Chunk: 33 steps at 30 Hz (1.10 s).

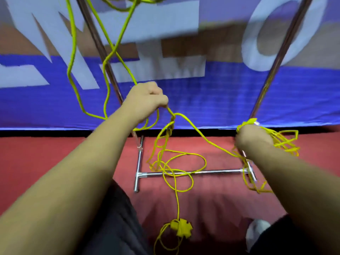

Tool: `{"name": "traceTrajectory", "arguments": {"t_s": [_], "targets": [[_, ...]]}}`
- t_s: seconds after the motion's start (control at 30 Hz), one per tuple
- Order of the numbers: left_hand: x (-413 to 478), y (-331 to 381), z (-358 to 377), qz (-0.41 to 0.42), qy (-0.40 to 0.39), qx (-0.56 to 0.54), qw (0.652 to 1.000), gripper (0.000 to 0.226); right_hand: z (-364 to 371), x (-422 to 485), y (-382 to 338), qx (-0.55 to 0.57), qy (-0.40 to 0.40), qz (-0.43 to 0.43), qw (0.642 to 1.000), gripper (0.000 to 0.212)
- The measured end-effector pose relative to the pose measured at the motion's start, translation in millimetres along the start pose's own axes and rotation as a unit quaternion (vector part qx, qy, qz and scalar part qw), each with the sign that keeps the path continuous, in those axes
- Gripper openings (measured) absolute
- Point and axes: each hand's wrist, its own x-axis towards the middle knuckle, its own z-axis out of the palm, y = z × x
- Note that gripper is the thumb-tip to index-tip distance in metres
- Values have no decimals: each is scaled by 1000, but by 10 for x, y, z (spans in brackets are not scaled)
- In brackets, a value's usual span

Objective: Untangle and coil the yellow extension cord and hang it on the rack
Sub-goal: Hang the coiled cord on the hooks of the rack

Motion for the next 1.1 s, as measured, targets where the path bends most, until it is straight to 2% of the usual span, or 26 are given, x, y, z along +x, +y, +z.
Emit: {"name": "traceTrajectory", "arguments": {"t_s": [0.07,0.17,0.23,0.3,0.37,0.5,0.57,0.63,0.7,0.8,0.9,0.97,1.03,1.1], "targets": [[-111,21,-20,2,26,-67,997,25,-354,-74,-150,37,4,-22,999,9],[-194,95,22,14,9,-105,994,19,-749,-272,-461,179,-16,-94,979,37],[-187,125,60,9,-4,-107,994,22,-863,-588,-652,351,-89,-107,926,42],[-162,100,88,-25,-11,-131,991,26,-887,-844,-807,453,-180,-87,869,57],[-148,60,91,-50,-12,-145,988,26,-869,-985,-960,462,-224,-106,851,69],[-207,73,35,-52,-49,-150,986,20,-765,-1080,-1273,436,-220,-120,864,81],[-220,52,5,-56,-75,-154,984,21,-691,-1052,-1337,436,-216,-125,865,70],[-213,-2,-18,-65,-88,-135,985,21,-658,-1025,-1347,426,-228,-154,862,41],[-196,-52,-49,-77,-69,-128,986,21,-665,-1009,-1360,424,-230,-159,861,18],[-176,-74,-115,-106,-10,-157,982,25,-654,-941,-1381,427,-206,-115,873,18],[-179,4,-209,-152,80,-265,949,14,-556,-792,-1358,442,-207,-83,869,18],[-162,10,-350,-168,152,-380,897,9,-455,-678,-1289,429,-200,-39,880,21],[-162,-74,-558,-146,220,-478,838,14,-343,-544,-1160,400,-170,6,901,20],[-183,-203,-767,-132,286,-503,805,17,-287,-457,-1002,367,-137,22,920,15]]}}
